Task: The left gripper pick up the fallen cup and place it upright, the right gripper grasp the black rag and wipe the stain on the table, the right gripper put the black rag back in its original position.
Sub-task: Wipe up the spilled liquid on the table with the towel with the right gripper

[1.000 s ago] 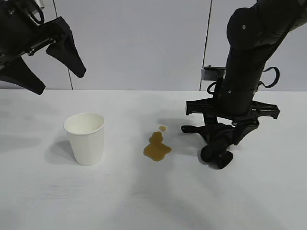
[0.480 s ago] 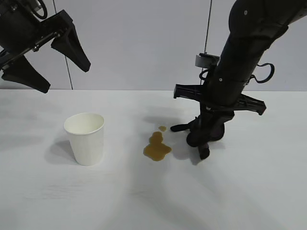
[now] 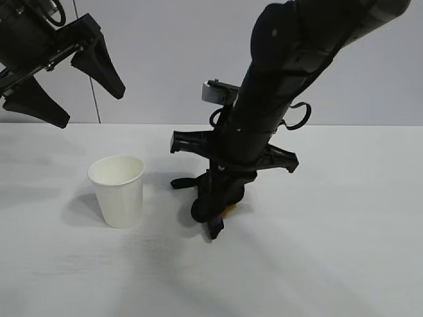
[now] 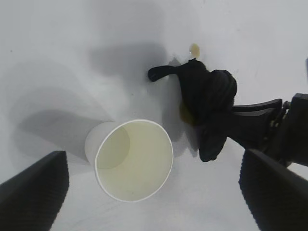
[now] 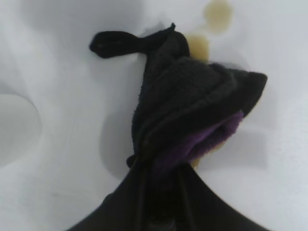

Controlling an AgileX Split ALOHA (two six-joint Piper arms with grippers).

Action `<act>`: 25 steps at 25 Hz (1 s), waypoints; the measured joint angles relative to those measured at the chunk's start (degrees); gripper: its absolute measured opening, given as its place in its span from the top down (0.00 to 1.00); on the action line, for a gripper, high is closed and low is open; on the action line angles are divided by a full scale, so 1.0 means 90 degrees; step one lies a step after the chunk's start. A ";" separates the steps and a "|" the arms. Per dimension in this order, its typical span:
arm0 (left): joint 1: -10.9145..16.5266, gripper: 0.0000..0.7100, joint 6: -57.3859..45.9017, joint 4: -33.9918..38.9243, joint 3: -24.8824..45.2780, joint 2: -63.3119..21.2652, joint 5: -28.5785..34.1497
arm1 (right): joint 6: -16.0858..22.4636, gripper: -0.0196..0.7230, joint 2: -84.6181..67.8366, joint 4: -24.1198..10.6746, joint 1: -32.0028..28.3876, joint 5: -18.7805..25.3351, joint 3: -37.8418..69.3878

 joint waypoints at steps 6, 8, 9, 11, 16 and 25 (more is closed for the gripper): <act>0.0000 0.02 0.0001 0.0000 0.0000 0.0000 0.0006 | 0.0202 0.87 0.0271 -0.0583 0.0013 -0.0227 -0.0232; 0.0000 0.02 0.0001 0.0000 0.0000 0.0000 0.0006 | 0.0464 0.87 0.0414 -0.0922 -0.0052 -0.0232 -0.0505; 0.0000 0.02 0.0001 0.0000 0.0000 0.0000 0.0006 | 0.0608 0.87 0.0512 -0.1068 -0.0117 -0.0226 -0.0648; 0.0000 0.02 0.0001 0.0000 0.0000 0.0000 0.0006 | 0.0771 0.87 0.0741 -0.1356 -0.0267 -0.0162 -0.1045; 0.0000 0.02 0.0001 0.0000 0.0000 0.0000 0.0006 | 0.0863 0.87 0.1117 -0.1693 -0.0640 0.0145 -0.1804; 0.0000 0.02 0.0001 0.0000 0.0000 0.0000 0.0017 | 0.0033 0.87 0.1177 -0.1071 -0.0292 0.0657 -0.2020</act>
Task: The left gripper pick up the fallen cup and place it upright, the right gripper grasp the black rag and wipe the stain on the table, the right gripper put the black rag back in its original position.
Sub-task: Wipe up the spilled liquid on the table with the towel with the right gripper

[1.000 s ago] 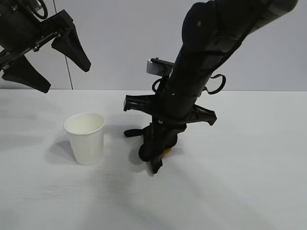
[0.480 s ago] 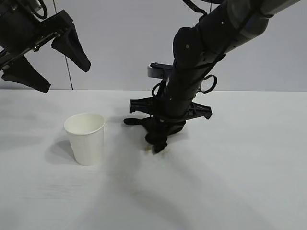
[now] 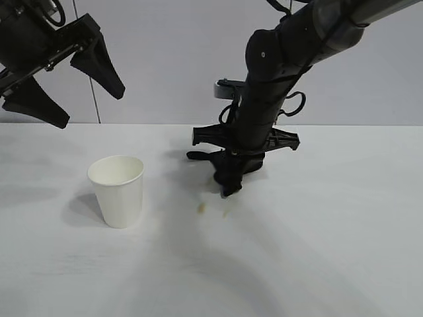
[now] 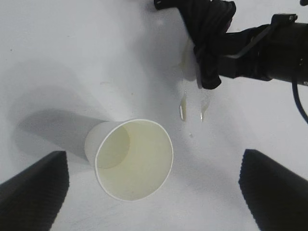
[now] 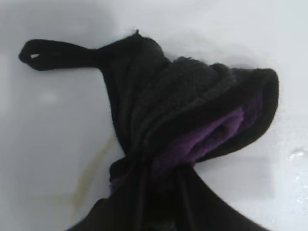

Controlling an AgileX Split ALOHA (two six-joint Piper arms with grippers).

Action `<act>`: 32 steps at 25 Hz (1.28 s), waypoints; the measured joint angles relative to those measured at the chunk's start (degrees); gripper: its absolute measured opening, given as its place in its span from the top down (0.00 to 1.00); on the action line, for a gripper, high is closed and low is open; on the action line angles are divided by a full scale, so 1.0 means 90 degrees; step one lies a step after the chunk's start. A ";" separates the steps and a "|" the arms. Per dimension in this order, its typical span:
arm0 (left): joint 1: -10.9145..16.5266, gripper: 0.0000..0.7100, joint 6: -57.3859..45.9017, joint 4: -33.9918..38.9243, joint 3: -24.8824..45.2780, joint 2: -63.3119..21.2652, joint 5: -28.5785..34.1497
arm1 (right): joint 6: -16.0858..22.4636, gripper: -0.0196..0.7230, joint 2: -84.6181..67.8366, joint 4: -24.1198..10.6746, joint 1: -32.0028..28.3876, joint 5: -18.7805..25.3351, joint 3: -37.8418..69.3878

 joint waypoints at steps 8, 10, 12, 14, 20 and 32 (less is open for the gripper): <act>0.0000 0.02 0.0000 0.0000 0.0000 0.0000 0.0058 | -0.0288 0.87 -0.0024 0.0254 0.0825 0.0753 -0.0012; 0.0000 0.02 0.0000 0.0000 0.0000 0.0000 0.0062 | -0.0291 0.87 -0.0077 0.0246 0.0825 0.0818 0.0058; 0.0000 0.02 0.0000 0.0000 0.0000 0.0000 0.0065 | -0.0291 0.87 -0.0186 0.0224 0.0802 0.0869 0.0238; 0.0000 0.02 0.0000 0.0000 0.0000 0.0000 0.0065 | -0.0276 0.87 -0.0386 0.0224 0.0726 0.0899 0.0554; 0.0000 0.02 0.0000 0.0000 0.0000 0.0000 0.0065 | 0.0004 0.87 -0.1019 -0.0091 0.0039 0.0443 0.1742; 0.0000 0.02 0.0000 0.0000 0.0000 0.0000 0.0070 | -0.0097 0.87 -0.0375 -0.0138 -0.1120 0.0058 0.0780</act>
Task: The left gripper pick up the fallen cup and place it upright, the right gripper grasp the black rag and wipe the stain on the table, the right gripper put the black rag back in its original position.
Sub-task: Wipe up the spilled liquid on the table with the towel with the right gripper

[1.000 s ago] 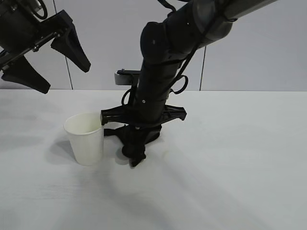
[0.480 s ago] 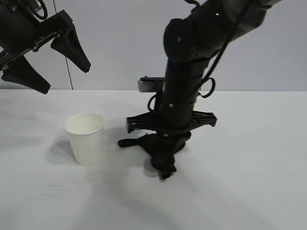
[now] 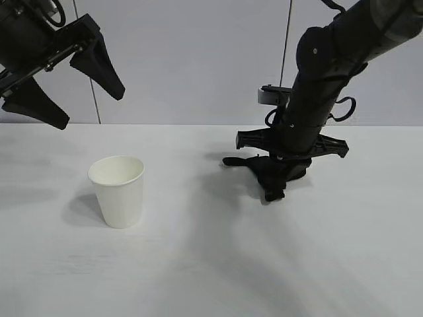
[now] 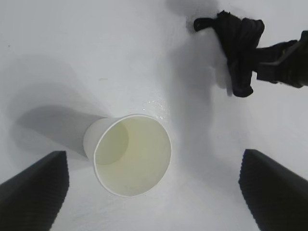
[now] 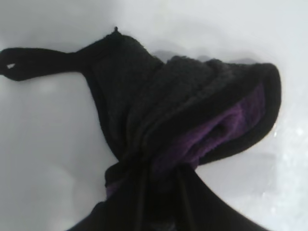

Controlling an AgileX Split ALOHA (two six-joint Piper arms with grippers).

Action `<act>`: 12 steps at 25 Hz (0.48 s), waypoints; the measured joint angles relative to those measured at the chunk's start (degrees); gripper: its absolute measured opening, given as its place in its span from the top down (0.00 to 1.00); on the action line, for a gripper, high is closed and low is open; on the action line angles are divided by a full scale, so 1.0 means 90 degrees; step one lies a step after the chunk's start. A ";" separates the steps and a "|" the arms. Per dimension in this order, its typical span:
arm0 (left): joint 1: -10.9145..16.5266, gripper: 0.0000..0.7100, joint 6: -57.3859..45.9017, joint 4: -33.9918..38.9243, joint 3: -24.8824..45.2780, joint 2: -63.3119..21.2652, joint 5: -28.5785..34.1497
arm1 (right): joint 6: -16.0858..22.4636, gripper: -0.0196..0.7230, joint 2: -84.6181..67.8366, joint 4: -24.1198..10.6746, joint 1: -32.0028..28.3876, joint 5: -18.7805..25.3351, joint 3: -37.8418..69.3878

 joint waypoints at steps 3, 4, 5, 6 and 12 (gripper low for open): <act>0.0000 0.02 0.0000 0.0000 0.0000 0.0000 0.0013 | -0.0182 0.87 0.0141 -0.0068 0.0216 0.0234 -0.0345; 0.0000 0.02 0.0000 0.0000 0.0000 0.0000 0.0020 | -0.0216 0.87 0.0157 -0.0009 0.0340 0.0277 -0.0415; 0.0000 0.02 0.0000 0.0000 0.0000 0.0000 0.0033 | -0.0245 0.87 0.0157 0.0077 0.0455 0.0322 -0.0425; 0.0000 0.02 0.0000 0.0000 0.0000 0.0000 0.0040 | -0.0282 0.87 0.0157 0.0181 0.0606 0.0400 -0.0425; 0.0000 0.02 0.0000 0.0000 0.0000 0.0000 0.0060 | -0.0509 0.87 -0.0026 0.0646 0.1095 0.0959 -0.0322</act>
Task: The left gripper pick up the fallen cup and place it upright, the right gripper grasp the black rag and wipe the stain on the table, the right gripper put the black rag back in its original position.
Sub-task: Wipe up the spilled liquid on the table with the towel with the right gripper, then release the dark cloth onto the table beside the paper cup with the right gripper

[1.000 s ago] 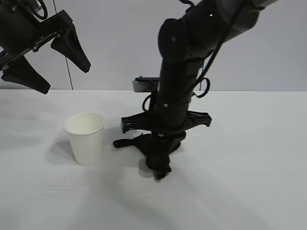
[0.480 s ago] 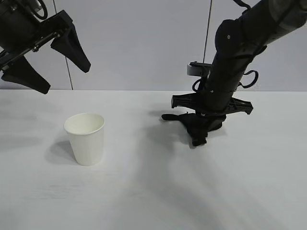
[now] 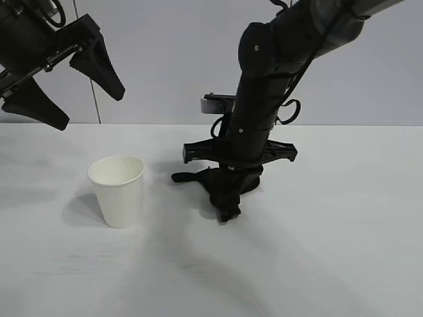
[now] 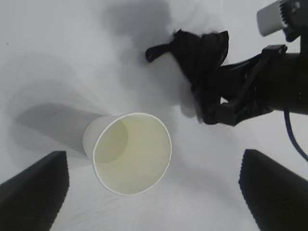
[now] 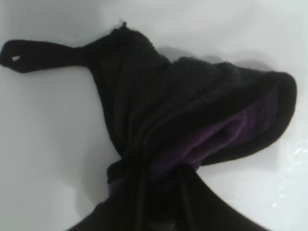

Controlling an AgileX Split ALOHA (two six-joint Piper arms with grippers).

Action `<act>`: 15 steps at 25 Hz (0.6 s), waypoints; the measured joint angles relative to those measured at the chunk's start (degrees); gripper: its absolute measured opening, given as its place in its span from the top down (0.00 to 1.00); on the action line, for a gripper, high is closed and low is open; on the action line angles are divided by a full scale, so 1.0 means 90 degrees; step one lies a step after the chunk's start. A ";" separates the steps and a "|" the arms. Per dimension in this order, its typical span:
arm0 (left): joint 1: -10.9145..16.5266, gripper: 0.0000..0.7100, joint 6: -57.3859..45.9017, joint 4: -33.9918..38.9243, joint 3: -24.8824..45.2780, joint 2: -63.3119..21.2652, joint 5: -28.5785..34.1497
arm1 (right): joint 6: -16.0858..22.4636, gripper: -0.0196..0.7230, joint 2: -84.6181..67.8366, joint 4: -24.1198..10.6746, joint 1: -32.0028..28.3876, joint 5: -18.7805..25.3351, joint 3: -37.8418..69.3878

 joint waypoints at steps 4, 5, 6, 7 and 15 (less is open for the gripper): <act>0.0000 0.02 0.0000 0.0000 0.0000 0.0000 0.0023 | 0.0000 0.87 -0.0573 -0.0069 -0.0157 0.0045 0.0643; 0.0000 0.02 0.0000 0.0000 0.0000 0.0000 0.0030 | 0.0000 0.87 -0.0789 -0.0133 -0.0236 0.0018 0.0887; 0.0000 0.02 0.0000 0.0000 0.0000 0.0000 0.0030 | 0.0000 0.87 -0.1004 -0.0185 -0.0305 -0.0031 0.1140; 0.0000 0.02 0.0000 0.0000 0.0000 0.0000 0.0032 | 0.0000 0.87 -0.1174 -0.0239 -0.0394 -0.0064 0.1381; 0.0000 0.02 0.0000 -0.0002 0.0000 0.0000 0.0193 | 0.0190 0.12 -0.2101 -0.0231 -0.0872 -0.0070 0.2154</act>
